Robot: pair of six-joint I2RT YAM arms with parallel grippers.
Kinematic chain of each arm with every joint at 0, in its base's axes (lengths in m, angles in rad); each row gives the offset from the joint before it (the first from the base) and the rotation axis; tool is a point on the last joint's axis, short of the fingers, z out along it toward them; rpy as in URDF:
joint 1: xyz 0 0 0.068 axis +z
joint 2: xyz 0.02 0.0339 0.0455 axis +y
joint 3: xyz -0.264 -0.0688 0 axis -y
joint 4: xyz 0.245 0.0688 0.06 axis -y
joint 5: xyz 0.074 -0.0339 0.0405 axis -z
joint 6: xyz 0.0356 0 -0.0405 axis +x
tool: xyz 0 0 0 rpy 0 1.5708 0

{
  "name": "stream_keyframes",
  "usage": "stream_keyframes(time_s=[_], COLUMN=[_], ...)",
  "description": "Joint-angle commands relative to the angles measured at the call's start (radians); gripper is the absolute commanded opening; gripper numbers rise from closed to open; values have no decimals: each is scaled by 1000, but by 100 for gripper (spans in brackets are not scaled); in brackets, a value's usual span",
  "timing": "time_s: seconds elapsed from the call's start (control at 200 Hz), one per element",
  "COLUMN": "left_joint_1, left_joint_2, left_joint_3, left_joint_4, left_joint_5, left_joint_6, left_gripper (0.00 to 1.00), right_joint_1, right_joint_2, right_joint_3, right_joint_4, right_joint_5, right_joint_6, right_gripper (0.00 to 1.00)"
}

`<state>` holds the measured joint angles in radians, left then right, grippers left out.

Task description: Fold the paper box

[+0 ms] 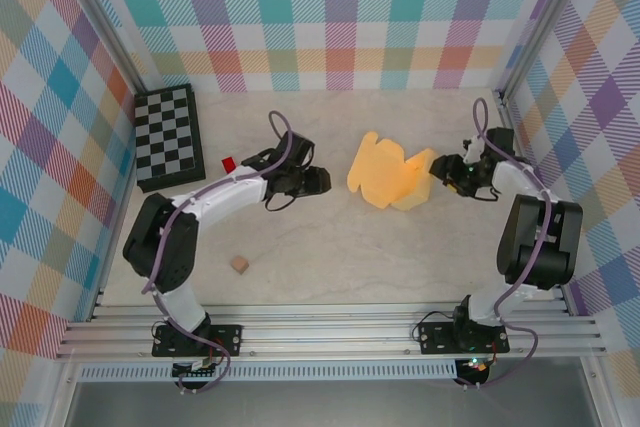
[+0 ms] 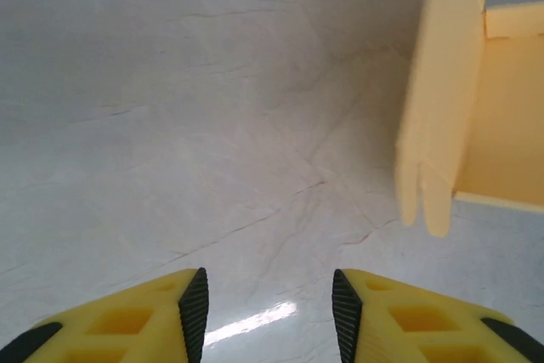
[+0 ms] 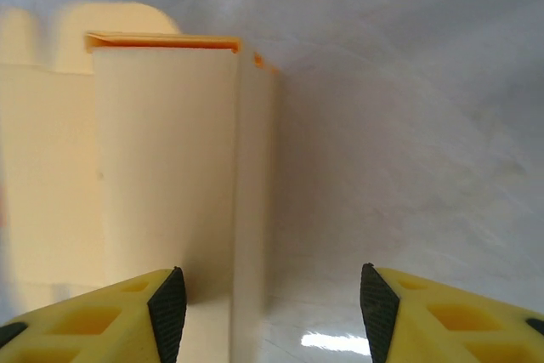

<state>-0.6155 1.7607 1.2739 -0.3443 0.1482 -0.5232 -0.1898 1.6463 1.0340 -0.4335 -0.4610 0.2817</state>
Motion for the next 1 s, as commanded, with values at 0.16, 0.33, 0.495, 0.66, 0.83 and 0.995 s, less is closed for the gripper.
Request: stream_keyframes(time_s=[0.16, 0.33, 0.495, 0.66, 0.83, 0.995], left_joint_1=[-46, -64, -64, -64, -52, -50], left_joint_2=[92, -35, -118, -150, -165, -197], left_joint_3=[128, 80, 50, 31, 7, -61], left_joint_4=[54, 48, -11, -58, -80, 54], left_joint_5=[76, -15, -106, -171, -205, -88], left_joint_6=[9, 65, 131, 149, 159, 216], left_gripper=[48, 49, 50, 50, 51, 51], right_joint_1=[-20, 9, 147, 315, 440, 440], right_joint_2=[-3, 3, 17, 1, -58, -190], right_joint_3=[-122, -151, -191, -244, -251, -185], right_joint_4=[5, 48, 106, 196, 191, 81], right_joint_5=[6, -47, -3, 66, 150, 292], right_joint_6=[28, 92, 145, 256, 297, 107], right_gripper=[59, 55, 55, 56, 56, 57])
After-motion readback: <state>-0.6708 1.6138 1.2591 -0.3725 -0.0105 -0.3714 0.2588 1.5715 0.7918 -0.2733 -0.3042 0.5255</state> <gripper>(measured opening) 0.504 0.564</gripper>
